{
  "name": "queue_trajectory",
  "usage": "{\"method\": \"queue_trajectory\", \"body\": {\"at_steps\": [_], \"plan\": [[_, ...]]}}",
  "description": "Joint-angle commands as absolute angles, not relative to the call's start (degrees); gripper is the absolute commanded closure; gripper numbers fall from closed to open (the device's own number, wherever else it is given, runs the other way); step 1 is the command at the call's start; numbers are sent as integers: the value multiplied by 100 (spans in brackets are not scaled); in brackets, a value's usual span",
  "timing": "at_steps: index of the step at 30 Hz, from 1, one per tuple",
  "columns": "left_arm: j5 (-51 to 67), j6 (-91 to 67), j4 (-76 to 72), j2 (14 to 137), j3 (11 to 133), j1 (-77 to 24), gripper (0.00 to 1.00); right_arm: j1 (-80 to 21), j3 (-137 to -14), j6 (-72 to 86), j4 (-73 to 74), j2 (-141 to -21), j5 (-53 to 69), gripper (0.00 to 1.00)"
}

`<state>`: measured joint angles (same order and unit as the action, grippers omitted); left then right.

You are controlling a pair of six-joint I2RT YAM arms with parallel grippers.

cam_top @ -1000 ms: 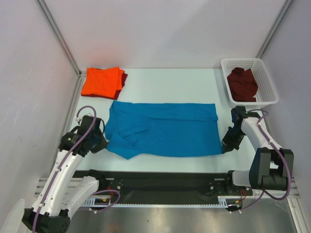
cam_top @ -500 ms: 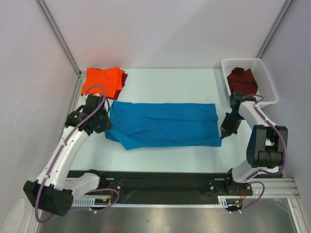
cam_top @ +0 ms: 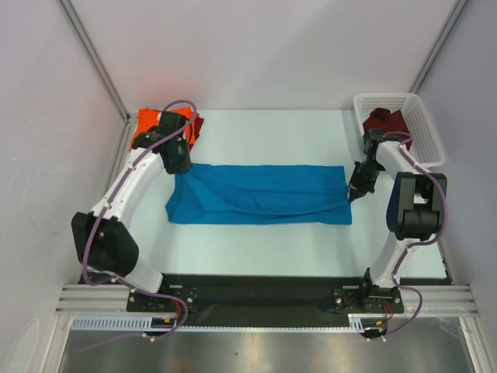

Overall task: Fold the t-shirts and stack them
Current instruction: Fold the tshirt

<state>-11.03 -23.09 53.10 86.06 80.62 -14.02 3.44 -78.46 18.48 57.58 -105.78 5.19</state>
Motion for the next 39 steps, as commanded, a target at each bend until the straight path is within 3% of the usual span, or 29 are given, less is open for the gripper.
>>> {"method": "queue_trajectory", "body": {"at_steps": [1, 18, 34, 39], "plan": [[-1047, -2004, 5168, 8981, 8727, -1239, 100, 308, -8323, 1722, 5809, -10713, 571, 100], [-817, -2030, 5150, 10150, 9817, -1239, 100, 308, -9034, 1688, 5756, -11487, 668, 100], [-773, -2311, 4808, 10564, 9897, -1239, 100, 308, -9536, 1626, 5836, -11935, 607, 100], [-861, -2408, 4694, 10582, 9905, -1239, 100, 299, -9659, 1608, 5862, -11971, 563, 94]]}}
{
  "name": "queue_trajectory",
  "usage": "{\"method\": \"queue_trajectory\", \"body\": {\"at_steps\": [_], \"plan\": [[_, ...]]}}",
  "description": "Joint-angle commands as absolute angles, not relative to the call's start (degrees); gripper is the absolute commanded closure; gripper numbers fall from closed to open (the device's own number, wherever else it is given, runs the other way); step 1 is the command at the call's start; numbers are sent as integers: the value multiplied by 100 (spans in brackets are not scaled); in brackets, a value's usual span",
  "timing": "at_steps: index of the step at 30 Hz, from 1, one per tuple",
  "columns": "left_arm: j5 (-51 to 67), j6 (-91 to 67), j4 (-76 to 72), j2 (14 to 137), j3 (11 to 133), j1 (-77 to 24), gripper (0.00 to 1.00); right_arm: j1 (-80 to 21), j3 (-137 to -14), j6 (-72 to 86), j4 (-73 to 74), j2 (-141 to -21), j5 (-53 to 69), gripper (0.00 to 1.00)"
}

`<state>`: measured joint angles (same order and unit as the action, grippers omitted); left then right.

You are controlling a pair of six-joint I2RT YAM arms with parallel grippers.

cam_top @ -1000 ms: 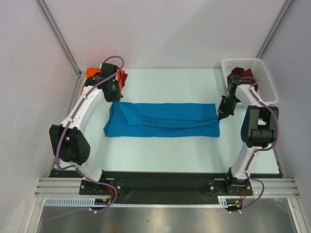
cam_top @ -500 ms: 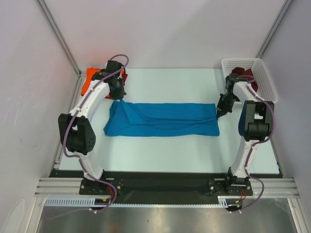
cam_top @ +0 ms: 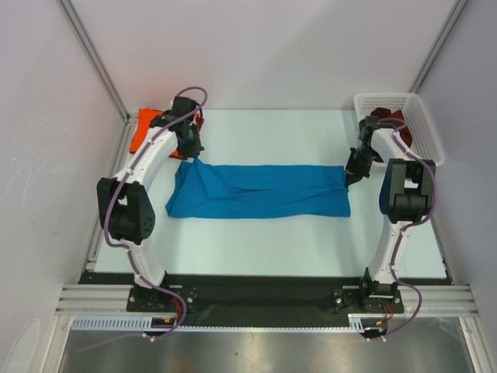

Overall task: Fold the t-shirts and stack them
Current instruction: Fold the tshirt

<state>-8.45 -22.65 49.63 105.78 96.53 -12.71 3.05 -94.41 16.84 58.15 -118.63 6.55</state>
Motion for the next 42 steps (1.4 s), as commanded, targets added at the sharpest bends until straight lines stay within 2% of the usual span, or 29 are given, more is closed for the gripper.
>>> {"method": "queue_trajectory", "body": {"at_steps": [1, 12, 15, 17, 18, 21, 24, 27, 32, 33, 37, 42], "plan": [[-861, -2408, 4676, 10617, 9914, -1239, 100, 290, -9668, 1608, 5854, -11971, 545, 92], [-826, -2496, 4456, 10889, 9984, -1222, 100, 106, -9887, 1556, 5924, -11892, 159, 66], [-870, -2479, 4430, 10934, 10089, -1213, 94, 18, -10203, 1451, 6081, -11839, -217, 57], [-1010, -2461, 4508, 10960, 10195, -1213, 81, 18, -10431, 1371, 6265, -11769, -482, 51], [-1080, -2452, 4517, 10934, 10248, -1213, 67, -122, -10433, 1362, 6301, -11699, -544, 49], [-1248, -2417, 4544, 10715, 10283, -1187, 42, -176, -10152, 1406, 6293, -11313, -475, 47], [-1318, -2382, 4666, 10347, 10301, -1125, 39, -351, -9740, 1415, 6275, -10866, -378, 47], [-1476, -2355, 4755, 9724, 10004, -1072, 26, -510, -9048, 1511, 6179, -10330, -177, 47], [-732, -2478, 4536, 8422, 8502, -783, 26, -300, -7623, 1792, 5521, -9502, 693, 43], [-564, -2539, 4457, 8159, 7812, -687, 29, -212, -7403, 1863, 5415, -9379, 851, 42], [330, -2820, 4192, 7270, 6357, -115, 38, 210, -6358, 1934, 5019, -8826, 1353, 41], [869, -3382, 3885, 6952, 5240, 378, 33, 413, -5810, 1890, 4632, -8640, 1406, 41]]}}
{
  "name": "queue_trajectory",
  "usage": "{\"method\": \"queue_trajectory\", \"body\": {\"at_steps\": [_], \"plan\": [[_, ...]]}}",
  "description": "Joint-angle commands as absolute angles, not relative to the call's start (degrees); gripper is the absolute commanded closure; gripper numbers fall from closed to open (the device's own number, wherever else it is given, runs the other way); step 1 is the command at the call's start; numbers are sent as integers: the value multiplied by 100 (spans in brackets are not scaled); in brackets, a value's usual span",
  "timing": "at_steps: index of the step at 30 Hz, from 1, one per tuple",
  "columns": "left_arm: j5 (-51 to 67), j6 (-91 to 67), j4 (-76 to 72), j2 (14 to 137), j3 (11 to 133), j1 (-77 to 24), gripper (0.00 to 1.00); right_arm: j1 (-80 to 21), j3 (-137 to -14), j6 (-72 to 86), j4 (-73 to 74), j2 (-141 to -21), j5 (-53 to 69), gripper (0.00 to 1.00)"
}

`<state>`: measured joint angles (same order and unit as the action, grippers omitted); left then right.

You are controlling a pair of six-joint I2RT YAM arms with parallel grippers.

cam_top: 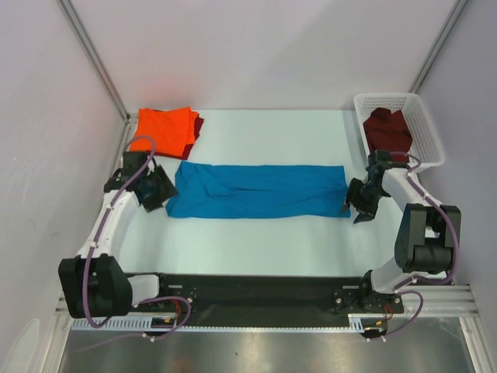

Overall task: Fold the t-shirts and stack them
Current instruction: Fold the tshirt

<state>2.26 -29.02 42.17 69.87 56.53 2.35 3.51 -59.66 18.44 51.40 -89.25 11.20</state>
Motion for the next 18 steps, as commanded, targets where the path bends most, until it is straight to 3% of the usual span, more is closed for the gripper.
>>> {"method": "queue_trajectory", "body": {"at_steps": [1, 9, 18], "plan": [[940, -3427, 3850, 6970, 5186, 404, 32, 457, -5740, 1907, 4554, -8631, 1450, 41], [993, -3875, 3666, 6961, 4739, 554, 19, 975, -5265, 2408, 3745, -8780, 1925, 43], [582, -4402, 3568, 7137, 4342, 624, 23, 1055, -5247, 2479, 3612, -8877, 2022, 40]]}}
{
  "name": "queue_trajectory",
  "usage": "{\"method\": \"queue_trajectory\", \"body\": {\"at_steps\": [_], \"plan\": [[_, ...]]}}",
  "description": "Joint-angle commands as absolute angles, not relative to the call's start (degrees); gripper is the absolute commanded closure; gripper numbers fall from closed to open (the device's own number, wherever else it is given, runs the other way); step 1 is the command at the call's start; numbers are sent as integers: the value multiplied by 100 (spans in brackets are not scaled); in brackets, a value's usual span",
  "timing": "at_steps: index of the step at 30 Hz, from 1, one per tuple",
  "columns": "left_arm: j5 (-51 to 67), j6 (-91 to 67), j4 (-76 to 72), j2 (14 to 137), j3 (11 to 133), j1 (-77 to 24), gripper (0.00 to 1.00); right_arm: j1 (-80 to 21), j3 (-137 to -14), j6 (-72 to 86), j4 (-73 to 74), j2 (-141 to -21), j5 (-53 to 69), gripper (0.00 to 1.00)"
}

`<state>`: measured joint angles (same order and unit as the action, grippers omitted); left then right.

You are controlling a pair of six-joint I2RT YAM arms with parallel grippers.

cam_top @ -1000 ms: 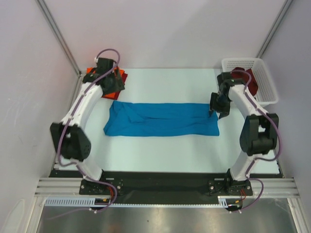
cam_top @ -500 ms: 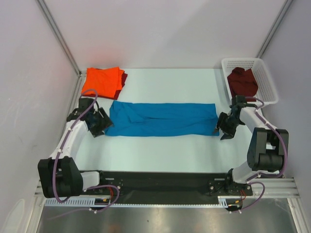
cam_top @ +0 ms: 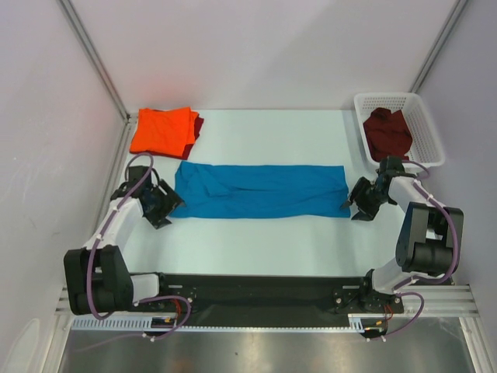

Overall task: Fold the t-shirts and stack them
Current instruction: Fold the tshirt

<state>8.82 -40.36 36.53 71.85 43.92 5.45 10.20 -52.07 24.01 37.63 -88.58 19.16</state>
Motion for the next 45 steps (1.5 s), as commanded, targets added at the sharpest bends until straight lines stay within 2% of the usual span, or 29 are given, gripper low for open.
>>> {"method": "queue_trajectory", "body": {"at_steps": [1, 4, 16, 22, 29, 35, 36, 38, 45], "plan": [[441, -4456, 3560, 7137, 4307, 650, 24, 1055, -5247, 2470, 3612, -8877, 2013, 39], [396, -4544, 3323, 7268, 4192, 721, 28, 1063, -5247, 2435, 3621, -8912, 2030, 40], [334, -4403, 2505, 8542, 4447, 791, 33, 1099, -5177, 2575, 3437, -9009, 2110, 41], [282, -4289, 2408, 8719, 4544, 800, 38, 1099, -5151, 2584, 3358, -9035, 2092, 42], [272, -4166, 2452, 8807, 4614, 809, 53, 1081, -5133, 2707, 3489, -8991, 1978, 44], [264, -4061, 2479, 8859, 4693, 809, 61, 1107, -4940, 2716, 3551, -8886, 1696, 46], [281, -4043, 2479, 8868, 4719, 809, 69, 1116, -4939, 2716, 3577, -8921, 1670, 46], [299, -4017, 2505, 8903, 4746, 809, 75, 1125, -4904, 2707, 3534, -8903, 1705, 47], [211, -3894, 2549, 8921, 4755, 817, 87, 1125, -5089, 2610, 3437, -9184, 1661, 47]]}}
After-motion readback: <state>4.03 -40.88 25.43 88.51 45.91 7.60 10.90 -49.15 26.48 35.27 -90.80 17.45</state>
